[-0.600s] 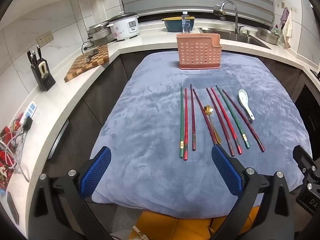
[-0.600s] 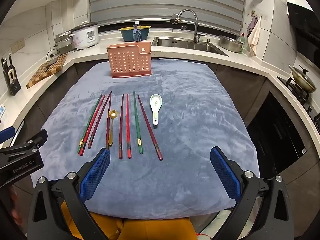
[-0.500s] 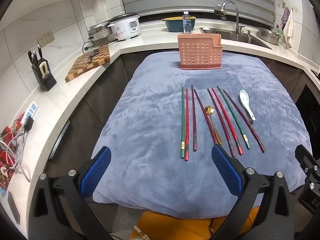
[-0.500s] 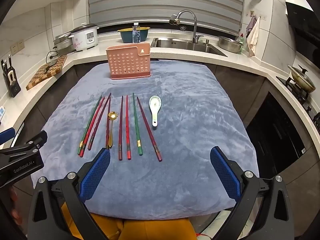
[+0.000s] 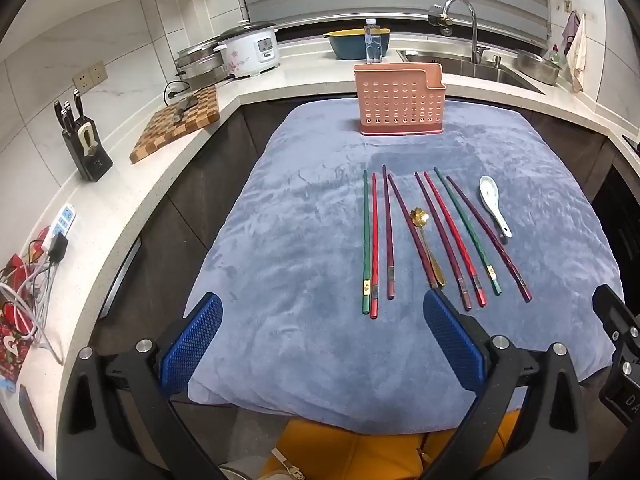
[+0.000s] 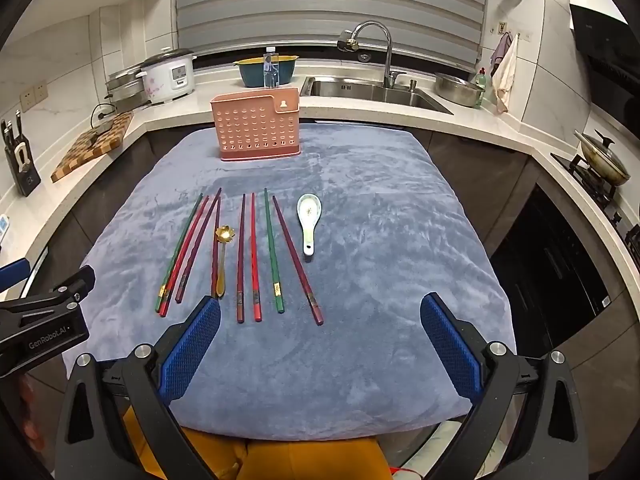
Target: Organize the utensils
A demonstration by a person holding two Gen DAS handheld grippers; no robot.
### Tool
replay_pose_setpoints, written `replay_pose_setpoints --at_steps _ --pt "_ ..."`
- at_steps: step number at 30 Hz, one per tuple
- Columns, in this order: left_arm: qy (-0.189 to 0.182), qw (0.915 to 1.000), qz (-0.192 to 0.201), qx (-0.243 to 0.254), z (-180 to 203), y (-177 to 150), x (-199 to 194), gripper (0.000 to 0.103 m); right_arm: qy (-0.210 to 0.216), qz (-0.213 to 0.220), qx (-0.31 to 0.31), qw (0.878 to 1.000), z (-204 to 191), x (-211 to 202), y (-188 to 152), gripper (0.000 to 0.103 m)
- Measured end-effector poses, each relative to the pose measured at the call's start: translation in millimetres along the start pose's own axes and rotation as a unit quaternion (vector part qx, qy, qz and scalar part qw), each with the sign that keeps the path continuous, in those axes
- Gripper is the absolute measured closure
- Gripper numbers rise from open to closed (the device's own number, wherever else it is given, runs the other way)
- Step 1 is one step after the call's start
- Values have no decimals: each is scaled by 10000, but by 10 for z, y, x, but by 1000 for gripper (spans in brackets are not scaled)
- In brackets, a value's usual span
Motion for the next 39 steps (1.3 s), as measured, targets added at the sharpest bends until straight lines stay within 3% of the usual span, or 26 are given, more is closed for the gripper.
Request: replay_pose_setpoints --at_steps 39 --pt "6 10000 -46 50 65 -39 22 7 -53 -58 107 9999 76 136 37 7"
Point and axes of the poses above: each gripper's, at about its wrist camera, not at the fingertips, and x roughly the way its jaws point, z to its right, y to its top, the point moved 1 cm from there along x, roughly the way its jaws point, and after that the axes turned 10 degrees about y, right-handed, at the moved point
